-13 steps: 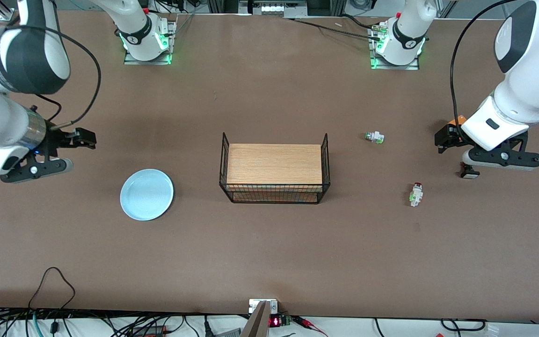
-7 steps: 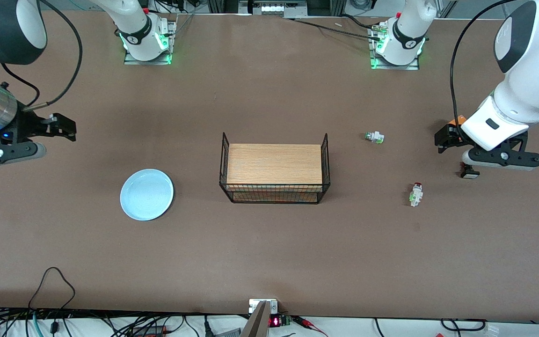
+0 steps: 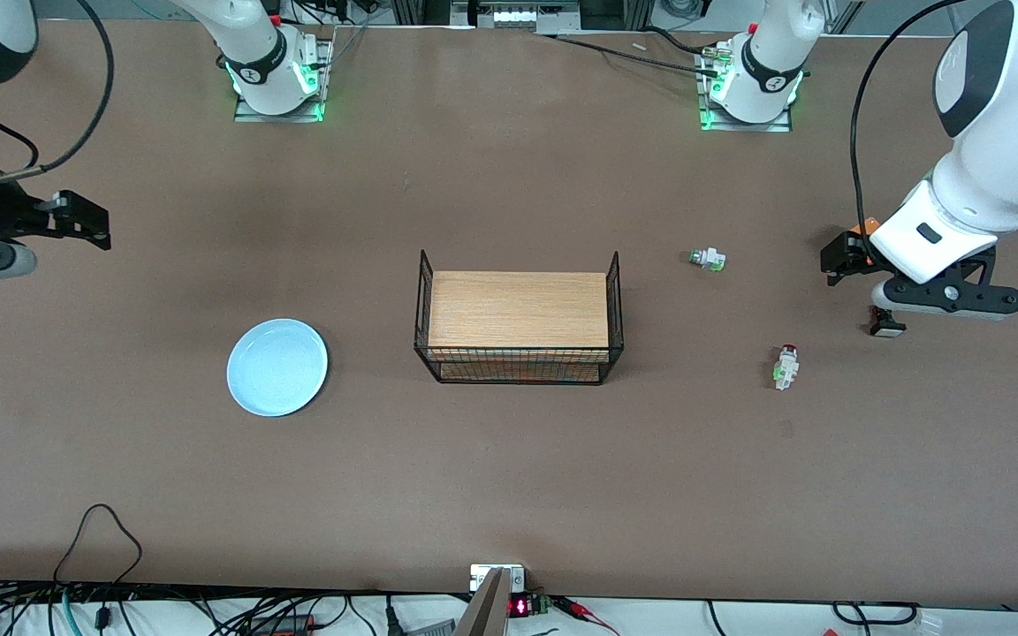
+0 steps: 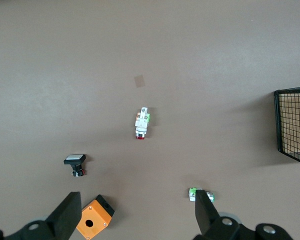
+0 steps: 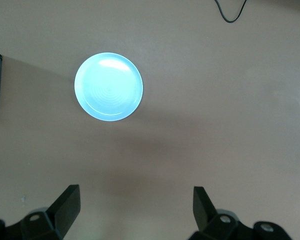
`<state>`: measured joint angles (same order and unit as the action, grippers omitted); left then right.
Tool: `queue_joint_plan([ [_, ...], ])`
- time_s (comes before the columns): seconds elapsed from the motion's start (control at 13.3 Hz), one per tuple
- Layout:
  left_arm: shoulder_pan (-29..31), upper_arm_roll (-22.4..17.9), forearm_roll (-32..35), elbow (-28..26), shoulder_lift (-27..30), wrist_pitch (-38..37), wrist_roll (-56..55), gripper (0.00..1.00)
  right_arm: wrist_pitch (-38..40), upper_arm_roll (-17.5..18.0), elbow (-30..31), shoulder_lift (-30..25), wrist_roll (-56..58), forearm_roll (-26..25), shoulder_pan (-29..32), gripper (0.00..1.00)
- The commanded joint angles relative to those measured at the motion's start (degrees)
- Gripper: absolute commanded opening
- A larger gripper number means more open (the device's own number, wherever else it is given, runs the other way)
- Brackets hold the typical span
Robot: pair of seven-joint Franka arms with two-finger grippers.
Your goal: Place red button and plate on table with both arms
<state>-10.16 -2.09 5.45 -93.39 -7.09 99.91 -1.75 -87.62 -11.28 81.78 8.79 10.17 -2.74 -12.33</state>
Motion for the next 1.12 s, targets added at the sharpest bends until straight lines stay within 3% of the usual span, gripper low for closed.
queue_joint_plan([
  [0.0, -0.03, -0.03, -1.58, 0.84, 0.58, -1.56, 1.4, 1.0, 0.61, 1.0, 0.75, -2.54, -0.59, 1.07, 1.61, 1.0],
  [0.22, -0.2, -0.02, -1.5, 1.28, 0.49, -2.44, 1.57, 1.0, 0.6, 1.17, 0.93, -4.83, -0.68, 1.07, 2.05, 1.0],
  [0.45, -0.12, 0.59, -1.58, 1.46, 0.49, -2.44, 1.57, 1.0, 1.92, 4.06, 2.33, -6.94, -0.32, 1.07, 5.55, 1.0],
  [0.67, -0.03, 0.59, -1.67, 1.46, 0.49, -2.35, 1.49, 1.0, -0.17, 4.25, 6.81, -9.31, -0.68, 3.43, 7.58, 1.0],
  [1.05, 0.5, 0.59, -1.67, 1.55, 0.32, -2.27, 1.57, 1.0, -1.5, 4.16, 6.55, -8.97, -0.5, 3.0, 7.59, 1.0],
])
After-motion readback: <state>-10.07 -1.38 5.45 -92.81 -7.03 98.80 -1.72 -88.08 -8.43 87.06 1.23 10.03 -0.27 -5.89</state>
